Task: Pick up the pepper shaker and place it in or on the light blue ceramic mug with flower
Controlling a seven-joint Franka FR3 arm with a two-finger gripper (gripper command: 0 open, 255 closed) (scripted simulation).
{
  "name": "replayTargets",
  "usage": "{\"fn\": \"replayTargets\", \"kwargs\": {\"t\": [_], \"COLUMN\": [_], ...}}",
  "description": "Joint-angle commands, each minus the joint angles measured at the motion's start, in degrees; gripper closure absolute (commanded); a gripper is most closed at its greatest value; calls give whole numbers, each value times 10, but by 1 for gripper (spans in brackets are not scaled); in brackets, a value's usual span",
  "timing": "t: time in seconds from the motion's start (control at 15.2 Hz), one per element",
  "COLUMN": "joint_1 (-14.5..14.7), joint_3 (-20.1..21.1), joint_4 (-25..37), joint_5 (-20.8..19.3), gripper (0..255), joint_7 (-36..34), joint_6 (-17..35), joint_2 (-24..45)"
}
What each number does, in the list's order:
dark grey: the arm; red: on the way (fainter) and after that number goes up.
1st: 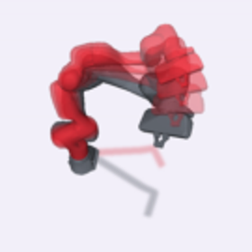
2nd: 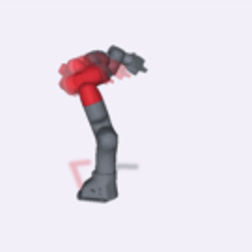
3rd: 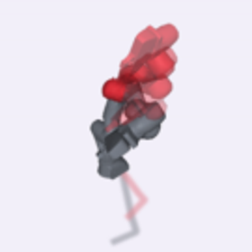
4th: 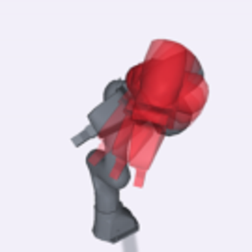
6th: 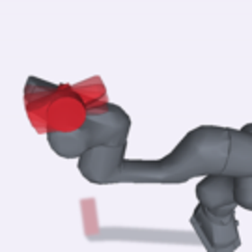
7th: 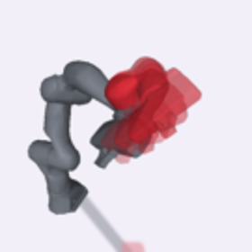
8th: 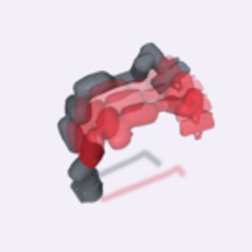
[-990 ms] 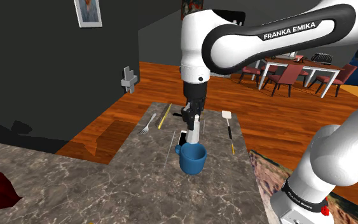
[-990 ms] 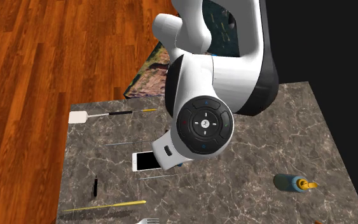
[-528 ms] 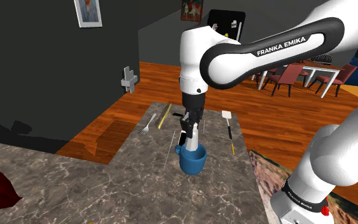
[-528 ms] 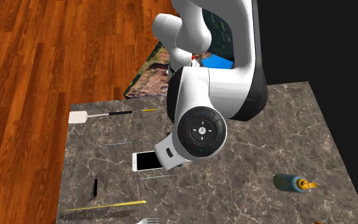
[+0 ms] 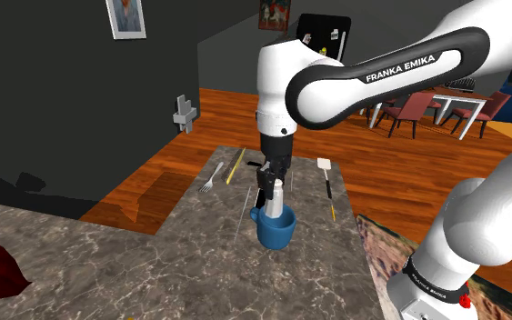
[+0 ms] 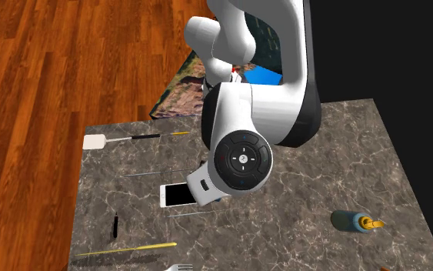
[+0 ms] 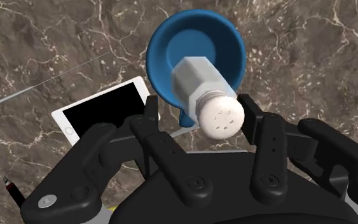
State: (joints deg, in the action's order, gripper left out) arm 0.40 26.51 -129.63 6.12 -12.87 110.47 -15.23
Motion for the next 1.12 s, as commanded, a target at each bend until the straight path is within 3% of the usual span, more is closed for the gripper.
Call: {"fn": "replayTargets", "kwargs": {"t": [0.0,0.26,0.53,1.06], "joint_1": [0,0,-2,-2], "joint_3": [0,0,-6,-6], "joint_4": [0,0,66,66], "joint_5": [0,0,-1,-1], "gripper": [0,0,0,0], "joint_7": [0,0,1,1], "joint_6": [0,0,-74,-74], "joint_2": [0,0,-8,-8]}}
